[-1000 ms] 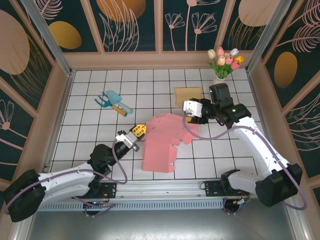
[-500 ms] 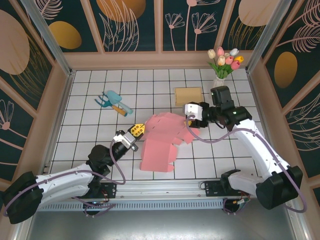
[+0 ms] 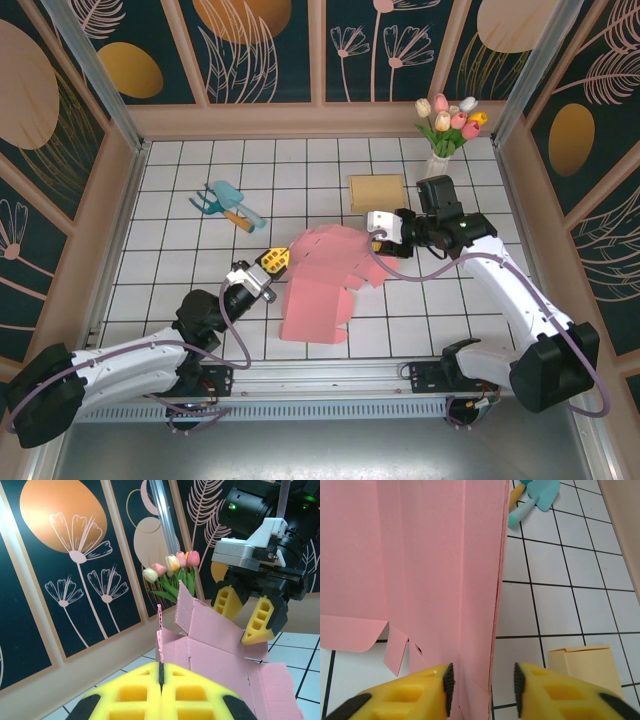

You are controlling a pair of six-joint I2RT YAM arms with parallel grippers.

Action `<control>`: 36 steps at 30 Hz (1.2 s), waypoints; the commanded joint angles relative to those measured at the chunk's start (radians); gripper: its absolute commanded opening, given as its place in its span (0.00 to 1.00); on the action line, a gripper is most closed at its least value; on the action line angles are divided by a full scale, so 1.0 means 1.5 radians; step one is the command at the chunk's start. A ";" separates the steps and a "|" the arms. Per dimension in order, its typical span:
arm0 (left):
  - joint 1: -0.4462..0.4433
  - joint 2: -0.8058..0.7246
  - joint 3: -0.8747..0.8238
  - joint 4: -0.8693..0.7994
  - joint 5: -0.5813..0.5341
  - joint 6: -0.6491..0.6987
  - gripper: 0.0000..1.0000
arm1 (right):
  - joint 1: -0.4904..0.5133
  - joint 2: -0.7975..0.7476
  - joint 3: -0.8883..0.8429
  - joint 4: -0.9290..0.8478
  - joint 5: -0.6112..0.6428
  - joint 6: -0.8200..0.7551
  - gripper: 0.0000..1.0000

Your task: Fold the paper box

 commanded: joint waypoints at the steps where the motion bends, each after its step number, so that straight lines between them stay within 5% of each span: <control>1: 0.000 -0.015 -0.004 0.034 0.004 0.002 0.00 | 0.000 0.003 -0.011 0.007 -0.025 -0.011 0.38; 8: 0.000 -0.017 -0.007 0.037 0.006 -0.002 0.00 | 0.002 0.003 -0.014 0.007 -0.021 -0.016 0.31; 13: 0.000 -0.003 0.000 0.037 -0.022 -0.011 0.00 | 0.003 0.000 0.005 -0.010 -0.019 -0.018 0.03; 16: -0.001 -0.003 0.009 0.036 -0.071 -0.054 0.04 | 0.008 0.005 0.022 -0.026 0.004 -0.018 0.00; 21: -0.001 -0.037 0.065 -0.114 -0.235 -0.234 0.29 | 0.009 0.023 0.063 -0.048 0.053 0.008 0.00; 26: 0.000 -0.077 0.139 -0.413 -0.424 -0.493 0.24 | 0.024 0.026 0.078 -0.049 0.117 0.034 0.00; 28: -0.001 -0.094 0.156 -0.507 -0.384 -0.609 0.23 | 0.038 0.031 0.076 -0.042 0.156 0.047 0.00; 30: -0.004 -0.091 0.144 -0.481 -0.275 -0.661 0.23 | 0.049 0.044 0.075 -0.038 0.204 0.063 0.00; 36: -0.058 0.072 0.192 -0.428 -0.127 -0.683 0.14 | 0.062 0.083 0.076 -0.057 0.260 0.077 0.00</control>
